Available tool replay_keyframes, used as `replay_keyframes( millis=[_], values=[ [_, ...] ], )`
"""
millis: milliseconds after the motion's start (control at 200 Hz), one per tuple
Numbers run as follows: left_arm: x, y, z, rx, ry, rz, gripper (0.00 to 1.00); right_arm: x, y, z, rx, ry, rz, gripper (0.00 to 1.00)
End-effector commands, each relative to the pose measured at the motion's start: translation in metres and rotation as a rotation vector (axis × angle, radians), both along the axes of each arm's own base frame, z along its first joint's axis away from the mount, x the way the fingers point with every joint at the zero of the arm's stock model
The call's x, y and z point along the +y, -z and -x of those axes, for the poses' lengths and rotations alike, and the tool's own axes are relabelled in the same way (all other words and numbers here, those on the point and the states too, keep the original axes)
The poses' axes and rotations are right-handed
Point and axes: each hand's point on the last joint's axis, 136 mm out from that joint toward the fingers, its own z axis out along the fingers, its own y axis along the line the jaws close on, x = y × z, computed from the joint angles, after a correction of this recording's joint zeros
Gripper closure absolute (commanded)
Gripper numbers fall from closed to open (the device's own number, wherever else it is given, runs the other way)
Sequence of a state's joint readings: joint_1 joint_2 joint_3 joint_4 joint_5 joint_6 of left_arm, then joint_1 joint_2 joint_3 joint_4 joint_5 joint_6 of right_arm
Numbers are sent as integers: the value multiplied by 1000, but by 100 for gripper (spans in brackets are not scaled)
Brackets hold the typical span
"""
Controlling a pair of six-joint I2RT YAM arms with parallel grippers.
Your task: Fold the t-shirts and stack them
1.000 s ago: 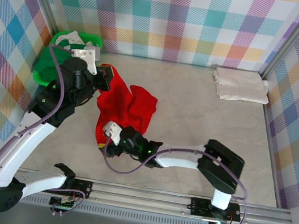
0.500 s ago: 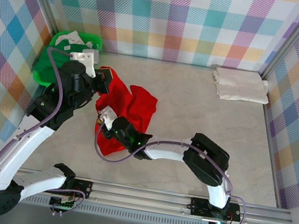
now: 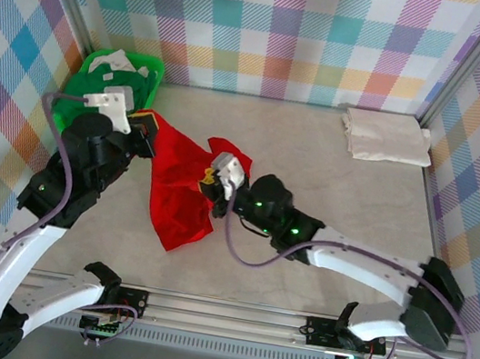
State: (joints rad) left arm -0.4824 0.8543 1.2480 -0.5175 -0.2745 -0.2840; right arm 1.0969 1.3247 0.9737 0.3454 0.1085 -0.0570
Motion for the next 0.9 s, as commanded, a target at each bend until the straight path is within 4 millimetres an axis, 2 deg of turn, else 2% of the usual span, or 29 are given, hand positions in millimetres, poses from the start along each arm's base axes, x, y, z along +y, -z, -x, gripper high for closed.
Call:
replay_keyframes(
  millis=[0, 125, 255, 365, 425, 505, 570, 645, 650, 685, 730, 790, 835, 860, 895],
  values=[
    [2, -13, 12, -25, 26, -15, 100, -17, 17, 25, 64, -74, 98, 100],
    [5, -40, 35, -69, 74, -15, 100, -58, -19, 52, 35, -112, 84, 100],
    [5, -80, 66, -139, 159, 19, 100, -99, -49, 74, 44, -110, 60, 100],
    [-10, -118, 77, -177, 268, 38, 100, -132, -80, 63, 37, 32, 10, 100],
    [-11, -139, 67, -184, 250, 23, 100, -147, -100, 52, 16, 135, -26, 100],
    [-17, -160, 29, -178, 185, -62, 100, -168, -121, 25, -49, 314, -8, 100],
    [-39, -172, -12, -166, 203, -118, 100, -186, -130, -4, -63, 444, 10, 100],
    [-73, -176, -65, -156, 292, -100, 100, -210, -126, -48, 30, 535, 0, 100],
    [-77, -171, -73, -144, 294, -106, 100, -212, -124, -52, 39, 540, 1, 100],
    [-89, -170, -99, -155, 301, -104, 100, -220, -114, -77, 98, 571, 7, 100],
    [-112, -150, -144, -140, 329, -105, 100, -228, -95, -111, 171, 606, 31, 100],
    [-136, -118, -191, -114, 379, -98, 100, -238, -64, -156, 262, 646, 68, 100],
    [-157, -81, -227, -87, 431, -114, 98, -247, -42, -187, 324, 669, 69, 100],
    [-168, -63, -241, -77, 462, -124, 88, -253, -29, -204, 350, 691, 68, 100],
    [-178, -36, -263, -56, 469, -138, 63, -262, -10, -228, 387, 720, 65, 100]
  ],
)
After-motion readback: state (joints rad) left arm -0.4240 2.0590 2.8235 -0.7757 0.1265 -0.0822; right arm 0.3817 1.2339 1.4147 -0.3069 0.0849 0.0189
